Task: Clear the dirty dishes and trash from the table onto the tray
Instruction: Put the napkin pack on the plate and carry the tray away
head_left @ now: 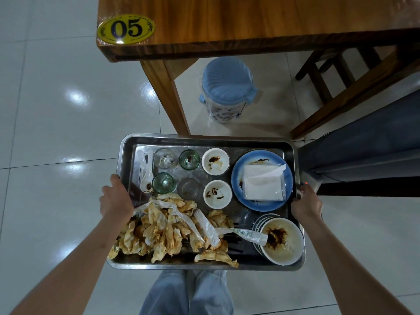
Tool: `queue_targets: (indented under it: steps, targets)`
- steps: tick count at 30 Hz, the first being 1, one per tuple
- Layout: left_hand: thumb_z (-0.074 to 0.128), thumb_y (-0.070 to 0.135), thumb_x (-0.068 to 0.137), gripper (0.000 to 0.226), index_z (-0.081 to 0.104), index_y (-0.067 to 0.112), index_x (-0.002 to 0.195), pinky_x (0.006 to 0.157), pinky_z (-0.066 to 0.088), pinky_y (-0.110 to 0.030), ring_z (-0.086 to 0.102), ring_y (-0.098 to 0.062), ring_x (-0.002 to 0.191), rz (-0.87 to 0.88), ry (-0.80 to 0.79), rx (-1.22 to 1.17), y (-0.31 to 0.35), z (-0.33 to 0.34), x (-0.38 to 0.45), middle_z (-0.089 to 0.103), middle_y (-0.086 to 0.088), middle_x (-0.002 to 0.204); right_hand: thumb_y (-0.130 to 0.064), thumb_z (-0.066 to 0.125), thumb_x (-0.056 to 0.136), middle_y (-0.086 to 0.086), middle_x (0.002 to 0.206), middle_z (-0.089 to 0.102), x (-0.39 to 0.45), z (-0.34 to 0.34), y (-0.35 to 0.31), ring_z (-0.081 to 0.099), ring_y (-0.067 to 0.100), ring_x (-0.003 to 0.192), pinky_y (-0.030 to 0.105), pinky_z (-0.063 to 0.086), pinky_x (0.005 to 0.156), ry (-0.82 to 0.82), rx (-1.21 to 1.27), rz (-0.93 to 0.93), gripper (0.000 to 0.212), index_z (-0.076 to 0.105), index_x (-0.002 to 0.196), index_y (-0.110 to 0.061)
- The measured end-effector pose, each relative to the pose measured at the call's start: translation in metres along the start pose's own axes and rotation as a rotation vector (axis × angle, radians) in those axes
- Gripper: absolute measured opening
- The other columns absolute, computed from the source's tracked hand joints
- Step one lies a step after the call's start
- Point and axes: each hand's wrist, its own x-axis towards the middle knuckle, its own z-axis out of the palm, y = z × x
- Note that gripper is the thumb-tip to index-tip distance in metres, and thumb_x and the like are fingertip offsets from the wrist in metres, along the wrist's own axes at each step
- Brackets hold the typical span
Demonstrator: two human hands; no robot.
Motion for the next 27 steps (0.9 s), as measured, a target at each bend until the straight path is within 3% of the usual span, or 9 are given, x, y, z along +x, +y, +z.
queue_targets:
  steps: [6,13,18,27]
  targets:
    - [0.069,0.002,0.080,0.048,0.039,0.003,0.117,0.075,0.049,-0.048,0.054,-0.044,0.089,-0.024,-0.016,-0.006,0.0020,0.0008,0.0005,0.047,-0.025,0.102,0.004,0.054,0.081,0.028,0.110,0.059,0.0044,0.0009,0.0039,0.054,0.042,0.104,0.033,0.038,0.072,-0.052,-0.144,-0.034,0.036,0.050,0.117,0.002]
    - [0.061,0.003,0.084,0.052,0.029,0.017,0.122,0.060,0.049,-0.045,0.054,-0.037,0.072,0.045,0.041,-0.036,-0.0012,0.0030,0.0003,0.048,-0.021,0.090,0.000,0.056,0.082,0.028,0.109,0.060,0.0063,0.0026,0.0066,0.055,0.043,0.102,0.037,0.044,0.075,-0.012,-0.154,-0.056,0.041,0.049,0.122,-0.002]
    - [0.060,0.005,0.086,0.044,0.033,0.013,0.120,0.057,0.044,-0.038,0.052,-0.030,0.069,0.069,0.069,-0.069,-0.0049,0.0034,0.0006,0.050,-0.017,0.085,0.002,0.057,0.079,0.027,0.106,0.062,0.0070,0.0033,0.0069,0.056,0.042,0.099,0.035,0.042,0.071,-0.003,-0.134,-0.055,0.039,0.052,0.118,0.000]
    - [0.076,0.003,0.073,0.051,0.041,0.002,0.110,0.071,0.050,-0.045,0.057,-0.037,0.083,-0.053,-0.020,-0.100,-0.0064,-0.0010,-0.0005,0.055,-0.021,0.096,0.003,0.055,0.078,0.027,0.100,0.063,0.0046,0.0015,0.0082,0.056,0.042,0.096,0.036,0.044,0.074,0.003,-0.136,-0.084,0.037,0.056,0.115,0.000]
